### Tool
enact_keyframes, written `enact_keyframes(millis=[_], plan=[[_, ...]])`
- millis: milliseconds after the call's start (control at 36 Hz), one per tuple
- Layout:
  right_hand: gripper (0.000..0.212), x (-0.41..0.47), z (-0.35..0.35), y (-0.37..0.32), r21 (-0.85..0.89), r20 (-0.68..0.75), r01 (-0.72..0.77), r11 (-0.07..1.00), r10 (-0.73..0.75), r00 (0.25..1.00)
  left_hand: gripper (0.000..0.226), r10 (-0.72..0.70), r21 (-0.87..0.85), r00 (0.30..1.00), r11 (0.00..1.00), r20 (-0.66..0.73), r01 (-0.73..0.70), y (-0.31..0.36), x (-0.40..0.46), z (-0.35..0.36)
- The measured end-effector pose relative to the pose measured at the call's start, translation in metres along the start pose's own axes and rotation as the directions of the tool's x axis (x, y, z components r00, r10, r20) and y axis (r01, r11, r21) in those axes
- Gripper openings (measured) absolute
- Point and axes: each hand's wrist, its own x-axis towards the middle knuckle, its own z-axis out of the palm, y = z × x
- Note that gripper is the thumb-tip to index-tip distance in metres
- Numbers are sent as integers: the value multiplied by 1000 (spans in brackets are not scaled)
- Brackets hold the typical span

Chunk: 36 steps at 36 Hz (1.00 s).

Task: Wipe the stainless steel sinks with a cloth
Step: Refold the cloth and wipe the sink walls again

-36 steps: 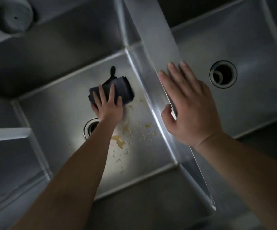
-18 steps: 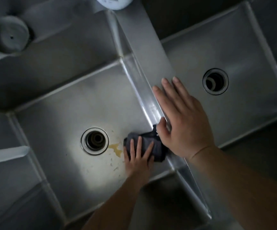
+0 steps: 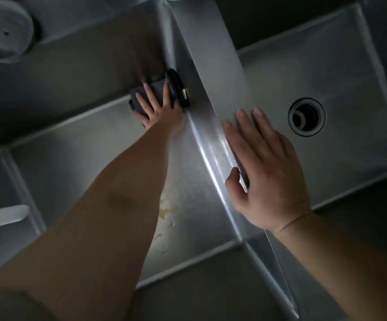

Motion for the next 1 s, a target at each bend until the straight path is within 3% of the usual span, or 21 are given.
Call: enact_keyframes(millis=[139, 333, 611, 722, 806, 861, 889, 1000], plan=[[68, -1, 2, 1, -2, -32, 0, 1000, 0, 999, 61, 2, 38, 1000, 999, 7, -2, 5, -8, -4], [72, 0, -2, -1, -44, 5, -36, 998, 36, 999, 65, 111, 74, 986, 990, 123, -120, -8, -36, -8], [73, -2, -7, -7, -70, 57, -56, 996, 60, 997, 64, 336, 161, 918, 915, 209, -371, -66, -213, 68], [71, -2, -9, -9, -100, 73, -57, 993, 64, 995, 61, 543, 222, 786, 761, 295, -609, -102, -251, 84], [70, -3, -11, -11, -116, 72, -59, 992, 67, 995, 58, 761, 220, 539, 492, 360, -842, -127, -271, 87], [69, -4, -12, -12, -143, 68, -56, 988, 66, 996, 62, 777, 228, 399, 328, 488, -917, -136, -279, 93], [68, -6, -12, -13, -160, 64, -52, 986, 63, 996, 67, 756, 226, 379, 304, 534, -926, -137, -281, 95], [63, -10, -13, -19, -257, 53, -19, 966, 34, 998, 72, 716, 254, 404, 315, 569, -915, -132, -285, 88]])
